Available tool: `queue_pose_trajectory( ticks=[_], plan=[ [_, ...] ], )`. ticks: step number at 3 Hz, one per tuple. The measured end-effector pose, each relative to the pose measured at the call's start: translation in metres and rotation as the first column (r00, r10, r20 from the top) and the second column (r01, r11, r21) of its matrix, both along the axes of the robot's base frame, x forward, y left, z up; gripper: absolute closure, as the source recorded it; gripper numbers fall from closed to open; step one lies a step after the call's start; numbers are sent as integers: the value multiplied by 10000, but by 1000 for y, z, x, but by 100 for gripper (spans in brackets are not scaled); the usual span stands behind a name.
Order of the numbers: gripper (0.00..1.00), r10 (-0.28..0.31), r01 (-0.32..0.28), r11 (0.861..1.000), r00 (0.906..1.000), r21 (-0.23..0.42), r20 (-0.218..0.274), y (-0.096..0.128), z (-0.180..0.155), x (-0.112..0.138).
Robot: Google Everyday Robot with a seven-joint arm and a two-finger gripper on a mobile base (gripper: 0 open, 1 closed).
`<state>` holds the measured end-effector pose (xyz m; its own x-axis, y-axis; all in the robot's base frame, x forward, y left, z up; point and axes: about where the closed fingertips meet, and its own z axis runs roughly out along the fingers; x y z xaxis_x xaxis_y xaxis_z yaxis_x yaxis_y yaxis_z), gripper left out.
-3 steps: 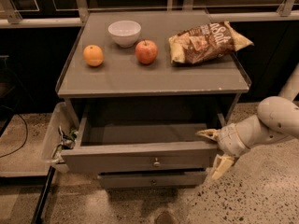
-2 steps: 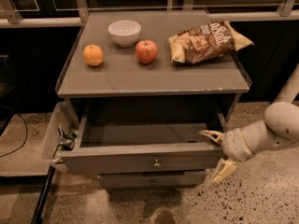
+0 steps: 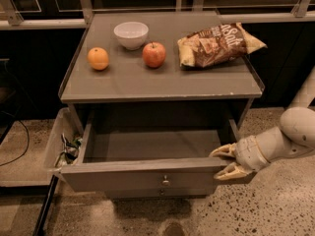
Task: Open top drawer
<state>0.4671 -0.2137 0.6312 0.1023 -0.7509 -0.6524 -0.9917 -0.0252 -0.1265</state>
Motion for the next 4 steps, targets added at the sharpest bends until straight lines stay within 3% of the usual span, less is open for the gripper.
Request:
queue_pose_trajectory(
  ticks=[1, 2, 4],
  plan=[
    [91, 77, -78, 9999, 10000, 128, 52, -3, 2, -12],
    [93, 77, -78, 9999, 10000, 129, 51, -3, 4, -14],
    [47, 78, -79, 9999, 10000, 129, 51, -3, 4, -14]
  ],
)
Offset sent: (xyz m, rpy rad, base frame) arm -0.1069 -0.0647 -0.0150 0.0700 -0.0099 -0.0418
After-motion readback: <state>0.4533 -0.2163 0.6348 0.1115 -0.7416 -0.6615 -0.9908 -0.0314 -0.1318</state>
